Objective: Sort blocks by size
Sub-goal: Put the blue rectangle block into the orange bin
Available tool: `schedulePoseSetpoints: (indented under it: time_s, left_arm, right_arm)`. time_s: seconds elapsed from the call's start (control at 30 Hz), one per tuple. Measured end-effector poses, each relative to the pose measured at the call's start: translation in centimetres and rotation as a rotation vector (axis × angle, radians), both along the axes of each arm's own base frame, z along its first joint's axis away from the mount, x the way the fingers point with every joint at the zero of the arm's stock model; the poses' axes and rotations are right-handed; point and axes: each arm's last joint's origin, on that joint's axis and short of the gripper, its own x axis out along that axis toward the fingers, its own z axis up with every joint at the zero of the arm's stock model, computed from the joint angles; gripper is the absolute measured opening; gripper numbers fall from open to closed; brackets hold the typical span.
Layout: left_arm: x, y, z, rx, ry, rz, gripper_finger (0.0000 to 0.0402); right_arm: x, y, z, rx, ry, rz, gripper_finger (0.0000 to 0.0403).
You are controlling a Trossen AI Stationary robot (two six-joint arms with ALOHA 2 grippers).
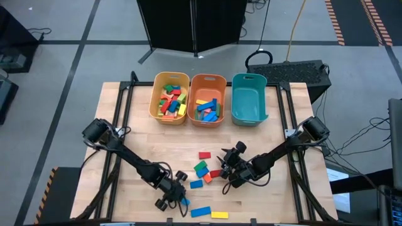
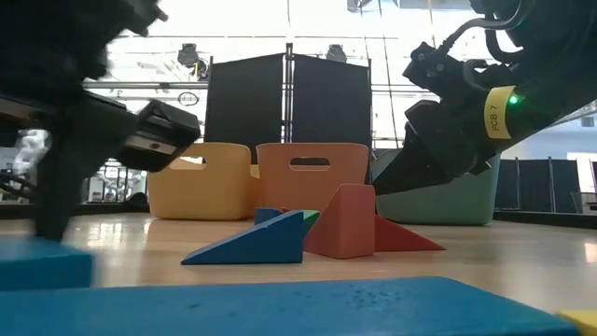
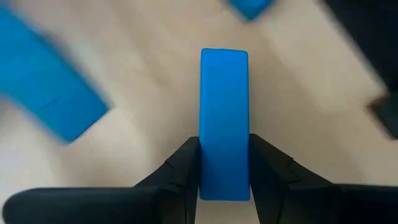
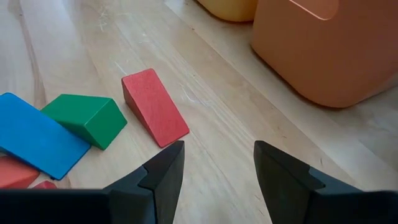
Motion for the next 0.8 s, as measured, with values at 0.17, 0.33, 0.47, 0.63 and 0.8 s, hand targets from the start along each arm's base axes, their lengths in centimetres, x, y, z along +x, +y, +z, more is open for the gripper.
schedulePoseSetpoints:
  time_s: [0.17,0.33,0.47,0.63,0.8]
  left_arm:
    - [1.0,2.2,0.8,0.029,-0.021,0.077,0.0098]
    - [2.2,4.6,1.6,0.049,-0.070,0.109,0.0098]
    - [3.1,6.8,2.5,0.074,-0.121,0.132,0.0098]
    - [3.8,9.7,4.2,0.088,-0.184,0.167,0.0097]
    - [4.0,12.5,6.5,0.107,-0.269,0.195,0.0097]
  right_arm:
    - [0.0,0.0,0.0,-0.010,0.007,0.008,0.0180]
    - [0.2,0.0,0.2,-0.030,0.007,0.029,0.0180]
    - [0.3,0.1,0.0,0.009,0.044,0.083,0.0180]
    - [0.5,0.2,-0.2,0.103,0.112,0.186,0.0180]
    - [0.3,0.6,-0.2,0.086,0.120,0.214,0.0180]
